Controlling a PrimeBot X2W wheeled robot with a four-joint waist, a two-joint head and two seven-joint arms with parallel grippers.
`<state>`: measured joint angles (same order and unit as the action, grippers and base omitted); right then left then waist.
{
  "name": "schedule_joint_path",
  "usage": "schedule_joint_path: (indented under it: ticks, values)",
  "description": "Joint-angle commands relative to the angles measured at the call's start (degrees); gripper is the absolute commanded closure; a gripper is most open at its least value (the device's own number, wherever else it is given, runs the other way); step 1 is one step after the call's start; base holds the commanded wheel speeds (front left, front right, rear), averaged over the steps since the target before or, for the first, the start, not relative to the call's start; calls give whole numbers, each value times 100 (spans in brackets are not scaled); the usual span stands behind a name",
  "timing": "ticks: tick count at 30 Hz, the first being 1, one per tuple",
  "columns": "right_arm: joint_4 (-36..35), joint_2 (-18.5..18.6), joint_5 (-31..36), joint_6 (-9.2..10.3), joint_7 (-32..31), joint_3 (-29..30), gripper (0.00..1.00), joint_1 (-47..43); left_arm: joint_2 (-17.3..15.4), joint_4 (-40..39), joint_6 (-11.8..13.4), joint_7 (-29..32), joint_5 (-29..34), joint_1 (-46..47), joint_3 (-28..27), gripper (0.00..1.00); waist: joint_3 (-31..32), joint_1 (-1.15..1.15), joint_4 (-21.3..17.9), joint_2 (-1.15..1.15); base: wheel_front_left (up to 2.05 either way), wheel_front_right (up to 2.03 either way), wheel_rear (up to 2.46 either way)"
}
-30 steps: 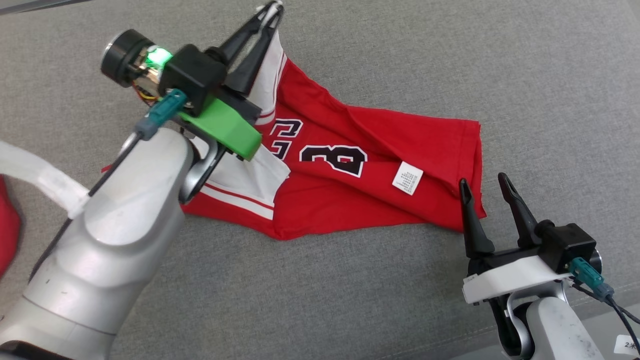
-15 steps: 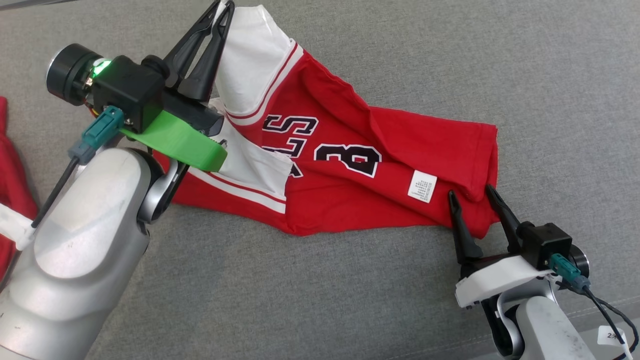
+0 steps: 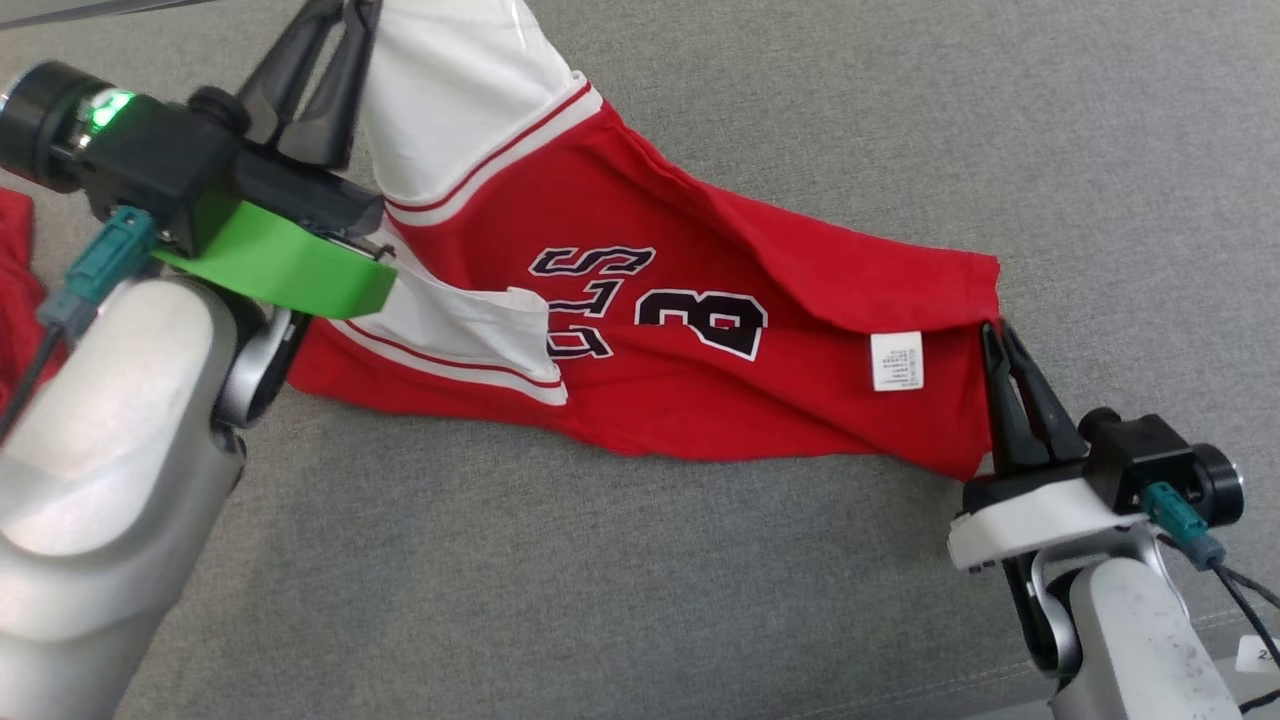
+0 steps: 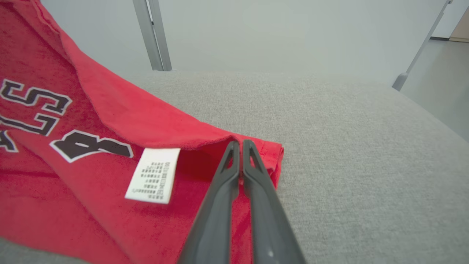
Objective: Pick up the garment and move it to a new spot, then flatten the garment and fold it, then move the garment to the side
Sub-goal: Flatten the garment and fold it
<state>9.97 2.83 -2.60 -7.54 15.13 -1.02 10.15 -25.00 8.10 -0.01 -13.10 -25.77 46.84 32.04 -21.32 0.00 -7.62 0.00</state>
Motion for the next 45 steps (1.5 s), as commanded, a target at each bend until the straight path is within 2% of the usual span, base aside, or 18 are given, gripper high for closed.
schedule_joint_path:
  ticks: [1, 4, 7, 12, 16, 20, 22, 28, 31, 35, 43, 45]
  values:
    - [-141, 27, 125, 9, 2, 39, 100, 205, -139, -44, 25, -41, 11, 172, -107, 100, 11, 0, 8, 0, 0, 0, 0]
    - [-352, 261, 279, 10, 2, 60, 100, 547, -280, -129, -28, -18, -2, 420, -255, 100, 4, 0, 33, 0, 0, 0, 0]
    - [-441, 680, 390, 10, 3, 28, 100, 1241, -466, -122, -161, 110, 43, 914, -368, 100, -88, 0, 78, 0, 0, 0, 0]
    - [-35, 1541, 405, 10, 2, -254, 100, 2894, -603, 275, -477, 287, 264, 2118, -316, 100, -411, 0, 170, 0, 0, 0, 0]
    - [551, 1984, 369, 10, 2, -702, 100, 4528, -622, 834, -605, 136, 604, 3263, -233, 100, -804, 0, 180, 0, 0, 0, 0]
    - [1271, 2073, 358, 10, 1, -1085, 100, 6119, -632, 1294, -658, -166, 1160, 4412, -150, 100, -1171, 0, 134, 0, 0, 0, 0]
    - [1529, 2029, 409, 10, 1, -1164, 100, 6813, -605, 1328, -599, -209, 1449, 4999, -258, 100, -1350, 0, 101, 0, 0, 0, 0]
    - [1509, 2050, 792, 10, 1, -1186, 100, 8000, -437, 447, -395, -197, 2024, 6005, -787, 100, -1901, 0, 169, 0, 0, 0, 0]
    - [1411, 2181, 883, 10, 1, -1326, 100, 8067, -330, 62, -451, -198, 1903, 5907, -1072, 100, -2100, 0, 335, 0, 0, 0, 0]
    - [1369, 2362, 855, 10, 1, -1553, 100, 7727, -299, -301, -599, -198, 1769, 5176, -1266, 100, -2303, 0, 565, 0, 0, 0, 0]
    - [1099, 2687, 664, 10, 2, -1525, 100, 6609, -65, -1031, -743, -203, 1257, 3108, -1936, 100, -2275, 0, 818, 0, 0, 0, 0]
    - [876, 2777, 581, 10, 2, -1372, 100, 6125, -99, -1330, -752, -203, 1019, 2471, -1861, 100, -2119, 0, 845, 0, 0, 0, 0]
